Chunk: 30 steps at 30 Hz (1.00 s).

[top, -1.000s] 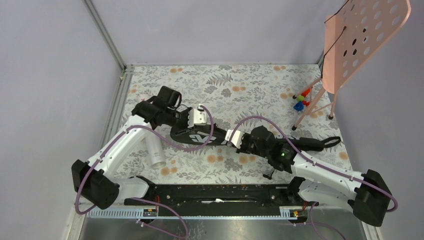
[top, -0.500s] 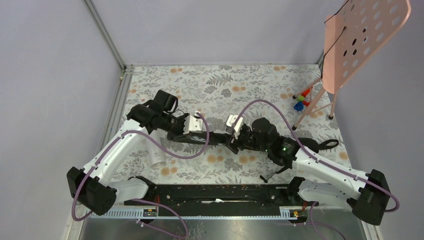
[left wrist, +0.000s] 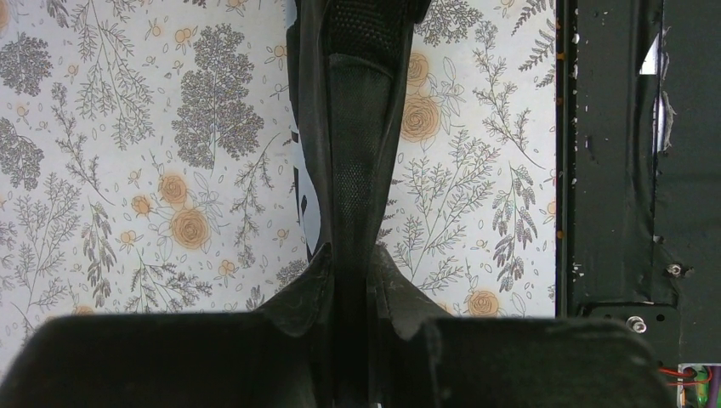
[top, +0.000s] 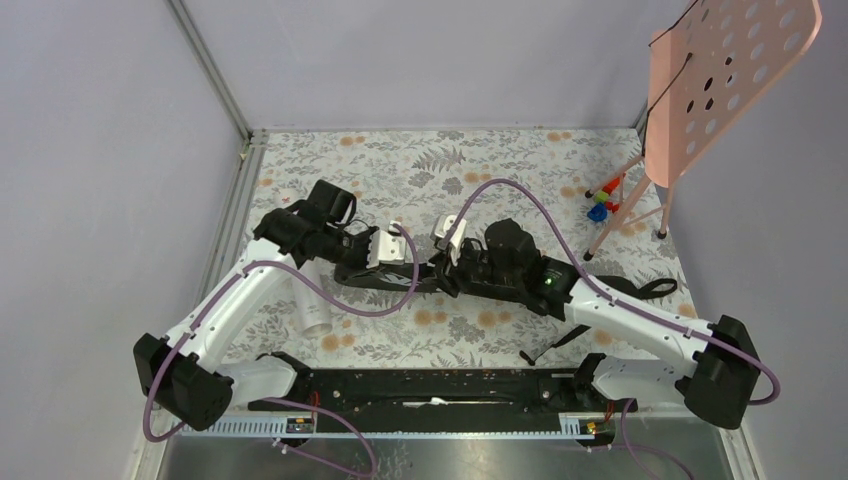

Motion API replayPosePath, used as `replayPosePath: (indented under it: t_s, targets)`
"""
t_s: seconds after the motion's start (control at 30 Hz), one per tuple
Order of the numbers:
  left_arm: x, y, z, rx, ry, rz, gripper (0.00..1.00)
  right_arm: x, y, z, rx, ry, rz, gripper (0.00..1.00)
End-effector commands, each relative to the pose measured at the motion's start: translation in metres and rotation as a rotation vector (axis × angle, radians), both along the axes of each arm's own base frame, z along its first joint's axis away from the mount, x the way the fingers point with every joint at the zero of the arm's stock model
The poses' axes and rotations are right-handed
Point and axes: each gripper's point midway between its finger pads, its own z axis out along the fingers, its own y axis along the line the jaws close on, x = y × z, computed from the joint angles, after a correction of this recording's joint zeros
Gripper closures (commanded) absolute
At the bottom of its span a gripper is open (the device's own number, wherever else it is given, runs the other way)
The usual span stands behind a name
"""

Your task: Pack up the badminton gear

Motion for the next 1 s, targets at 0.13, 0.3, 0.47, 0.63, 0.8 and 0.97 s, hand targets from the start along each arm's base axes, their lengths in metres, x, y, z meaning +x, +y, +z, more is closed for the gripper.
replayPosePath:
  t_s: [0.13,0.3,0.47,0.63,0.8,0.97]
  targets:
    - [0.001,-0.017,0.023,-0.098,-0.038,-0.045,1.0,0.006,0.019,0.032,0.084,-0.047,0.027,0.54]
    - [0.002,-0.016,0.021,-0.09,-0.037,-0.041,1.0,0.008,0.024,0.035,0.092,-0.053,0.034,0.62]
    - [0.004,-0.013,0.018,-0.072,-0.044,-0.031,1.0,0.006,0.024,0.042,0.098,-0.049,0.041,0.73]
    - [0.004,-0.011,0.016,-0.063,-0.052,-0.029,1.0,0.002,0.019,0.046,0.087,-0.038,0.044,0.86]
    - [0.006,-0.011,0.017,-0.058,-0.05,-0.016,1.0,-0.004,0.018,0.042,0.052,0.002,0.063,0.75]
    - [0.007,-0.011,0.02,-0.062,-0.049,-0.01,1.0,-0.006,0.022,0.037,0.025,0.002,0.095,0.74]
